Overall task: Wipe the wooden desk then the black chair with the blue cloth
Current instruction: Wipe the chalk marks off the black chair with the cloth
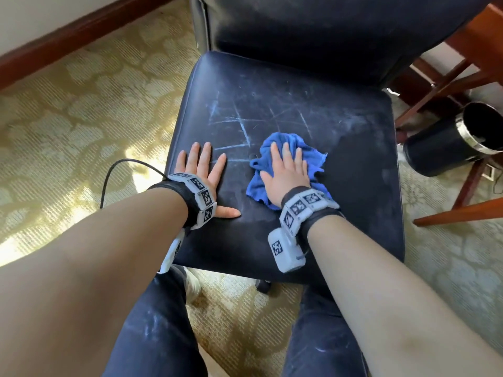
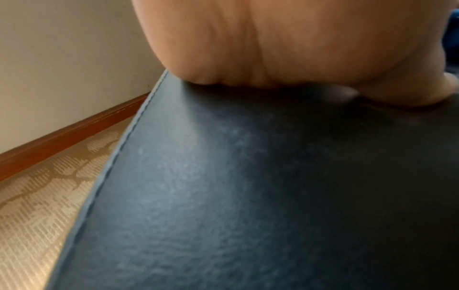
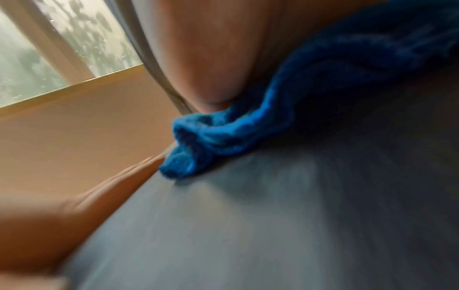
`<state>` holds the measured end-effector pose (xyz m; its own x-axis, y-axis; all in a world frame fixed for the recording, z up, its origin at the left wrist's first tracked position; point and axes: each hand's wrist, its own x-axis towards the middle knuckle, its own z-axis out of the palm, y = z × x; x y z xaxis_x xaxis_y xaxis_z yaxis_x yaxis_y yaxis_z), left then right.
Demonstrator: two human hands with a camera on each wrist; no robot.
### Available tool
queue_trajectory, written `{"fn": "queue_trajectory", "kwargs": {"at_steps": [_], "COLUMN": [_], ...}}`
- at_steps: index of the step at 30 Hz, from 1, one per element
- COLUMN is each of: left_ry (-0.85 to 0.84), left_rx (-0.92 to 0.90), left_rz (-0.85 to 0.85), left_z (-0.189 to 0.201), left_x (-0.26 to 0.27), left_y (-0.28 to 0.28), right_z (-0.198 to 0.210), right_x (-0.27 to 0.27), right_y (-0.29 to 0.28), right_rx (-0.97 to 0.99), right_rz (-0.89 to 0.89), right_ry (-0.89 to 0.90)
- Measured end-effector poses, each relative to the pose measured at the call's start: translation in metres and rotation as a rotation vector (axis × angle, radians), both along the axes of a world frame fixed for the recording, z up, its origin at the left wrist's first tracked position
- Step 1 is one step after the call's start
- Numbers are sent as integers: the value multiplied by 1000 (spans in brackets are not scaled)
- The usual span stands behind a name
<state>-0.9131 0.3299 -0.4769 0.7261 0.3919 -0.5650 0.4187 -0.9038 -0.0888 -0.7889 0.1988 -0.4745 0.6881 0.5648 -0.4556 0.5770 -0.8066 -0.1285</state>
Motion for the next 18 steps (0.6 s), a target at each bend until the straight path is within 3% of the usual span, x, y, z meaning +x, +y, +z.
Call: {"fn": "queue_trajectory", "kwargs": {"at_steps": [4,8,10,18], "left_ry": [-5,-3,-4,-27], "left_rx": [-36,-53,-58,-69], "left_rz": [25,44,48,47], "left_z": [-1,-4,-6,-9], "left_x": [-2,-4,-5,-5], "left_y": [-7,-11,-12,-10], "right_z": [-2,3,6,3], "right_x": [52,87,82,7], "right_y": [7,-26,-41,-10], "right_rx": [47,50,12,-9], "right_rz": [17,-234,-259,145], "right_ry": [3,-90,-85,26]}}
